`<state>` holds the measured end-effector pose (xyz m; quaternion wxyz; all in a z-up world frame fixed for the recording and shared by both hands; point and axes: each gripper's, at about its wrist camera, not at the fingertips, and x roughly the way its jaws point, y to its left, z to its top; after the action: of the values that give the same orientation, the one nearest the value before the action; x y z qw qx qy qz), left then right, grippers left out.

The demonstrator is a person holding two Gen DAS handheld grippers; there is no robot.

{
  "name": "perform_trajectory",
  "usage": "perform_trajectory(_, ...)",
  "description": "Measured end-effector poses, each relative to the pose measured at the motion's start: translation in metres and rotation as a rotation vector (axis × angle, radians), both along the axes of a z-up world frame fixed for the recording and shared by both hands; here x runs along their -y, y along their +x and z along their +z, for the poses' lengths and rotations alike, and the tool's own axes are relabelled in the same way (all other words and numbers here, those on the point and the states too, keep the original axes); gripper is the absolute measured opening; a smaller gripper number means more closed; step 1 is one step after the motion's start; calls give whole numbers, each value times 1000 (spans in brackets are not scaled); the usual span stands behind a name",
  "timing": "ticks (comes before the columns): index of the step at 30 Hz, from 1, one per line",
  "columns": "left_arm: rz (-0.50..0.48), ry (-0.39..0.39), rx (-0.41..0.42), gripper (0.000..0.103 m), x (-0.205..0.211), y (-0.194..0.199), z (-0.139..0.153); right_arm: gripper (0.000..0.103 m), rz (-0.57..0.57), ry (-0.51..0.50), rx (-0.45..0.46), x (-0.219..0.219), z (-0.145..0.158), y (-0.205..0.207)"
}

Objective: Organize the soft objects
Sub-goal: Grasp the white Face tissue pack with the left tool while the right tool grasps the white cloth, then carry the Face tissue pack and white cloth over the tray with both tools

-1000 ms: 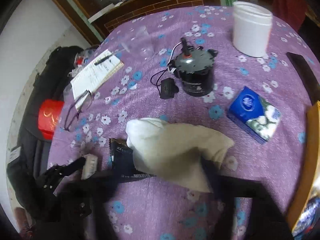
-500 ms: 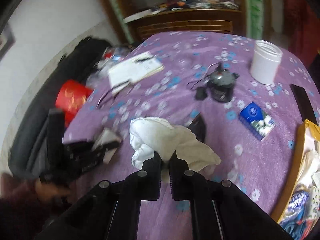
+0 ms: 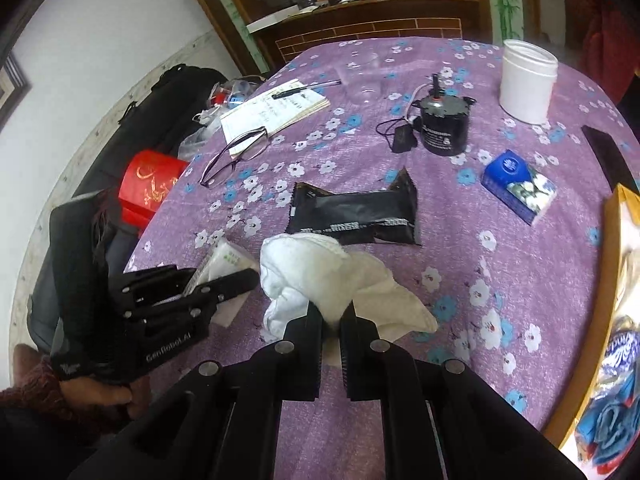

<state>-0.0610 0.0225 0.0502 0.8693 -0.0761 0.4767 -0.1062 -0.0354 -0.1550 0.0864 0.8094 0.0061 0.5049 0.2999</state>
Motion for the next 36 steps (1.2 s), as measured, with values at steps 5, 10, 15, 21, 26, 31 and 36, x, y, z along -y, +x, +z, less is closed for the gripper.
perform_trajectory(5, -29, -2, 9, 11, 21, -3, 7, 11, -26, 9, 0, 15, 4, -2)
perform_trajectory(10, -55, 3, 16, 11, 39, -5, 11, 11, -37, 19, 14, 29, 11, -7)
perform_trajectory(15, -84, 2, 27, 11, 56, -6, 15, 11, -44, 14, 26, 42, 15, -12)
perform_trajectory(21, -122, -3, 32, 11, 79, -6, 18, 11, -62, -25, 61, 61, 20, -22)
perform_trajectory(26, -164, -5, 38, 11, 101, -6, 19, 11, -103, -37, 63, 82, 21, -26)
perform_trajectory(31, -210, -1, 46, 11, 125, -5, 23, 11, -131, -46, 63, 101, 22, -30)
perform_trajectory(36, -253, 3, 59, 11, 148, -2, 26, 11, -165, -52, 66, 122, 25, -34)
